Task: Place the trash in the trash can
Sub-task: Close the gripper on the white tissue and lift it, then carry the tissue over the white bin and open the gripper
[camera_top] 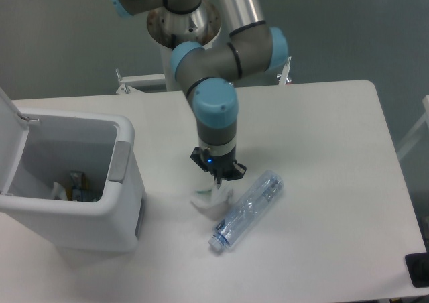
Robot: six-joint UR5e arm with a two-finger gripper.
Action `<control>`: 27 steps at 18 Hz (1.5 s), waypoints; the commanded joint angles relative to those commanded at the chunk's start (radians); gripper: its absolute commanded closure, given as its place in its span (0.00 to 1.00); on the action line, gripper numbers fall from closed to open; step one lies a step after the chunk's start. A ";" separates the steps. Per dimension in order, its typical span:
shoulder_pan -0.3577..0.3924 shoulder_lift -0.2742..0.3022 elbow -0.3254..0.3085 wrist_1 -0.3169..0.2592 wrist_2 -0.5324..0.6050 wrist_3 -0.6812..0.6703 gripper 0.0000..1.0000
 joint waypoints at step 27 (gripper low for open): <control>-0.060 0.232 0.195 -0.103 -0.633 -0.394 0.99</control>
